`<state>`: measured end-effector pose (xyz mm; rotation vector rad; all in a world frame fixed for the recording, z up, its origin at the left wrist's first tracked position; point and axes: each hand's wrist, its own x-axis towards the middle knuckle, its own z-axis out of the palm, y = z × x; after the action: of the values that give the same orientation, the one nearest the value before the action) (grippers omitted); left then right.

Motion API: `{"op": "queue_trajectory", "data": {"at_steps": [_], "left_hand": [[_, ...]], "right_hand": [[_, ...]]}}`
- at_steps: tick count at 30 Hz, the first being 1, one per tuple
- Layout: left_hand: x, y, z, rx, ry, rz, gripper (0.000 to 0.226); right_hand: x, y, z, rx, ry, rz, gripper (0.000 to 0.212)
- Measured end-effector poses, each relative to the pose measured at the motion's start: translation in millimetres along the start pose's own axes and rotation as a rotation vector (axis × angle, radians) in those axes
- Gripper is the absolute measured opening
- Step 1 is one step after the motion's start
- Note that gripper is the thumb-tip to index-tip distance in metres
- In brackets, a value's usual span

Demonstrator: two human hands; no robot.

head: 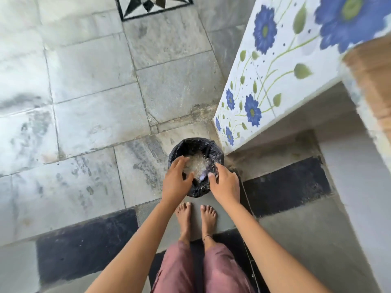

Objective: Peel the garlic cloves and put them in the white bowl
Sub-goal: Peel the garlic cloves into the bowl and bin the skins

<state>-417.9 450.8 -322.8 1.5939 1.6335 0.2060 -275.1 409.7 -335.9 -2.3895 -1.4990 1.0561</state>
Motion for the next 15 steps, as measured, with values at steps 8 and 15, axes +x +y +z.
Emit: {"op": "queue_trajectory", "data": {"at_steps": [8, 15], "left_hand": [[-125.1, 90.8, -108.6, 0.084, 0.163, 0.295, 0.047], [-188.6, 134.9, -137.0, 0.172, 0.138, 0.732, 0.046]], "right_hand": [[-142.1, -48.8, -104.6, 0.082, 0.337, -0.274, 0.048], [-254.2, -46.0, -139.6, 0.124, 0.778, -0.215, 0.051]]}}
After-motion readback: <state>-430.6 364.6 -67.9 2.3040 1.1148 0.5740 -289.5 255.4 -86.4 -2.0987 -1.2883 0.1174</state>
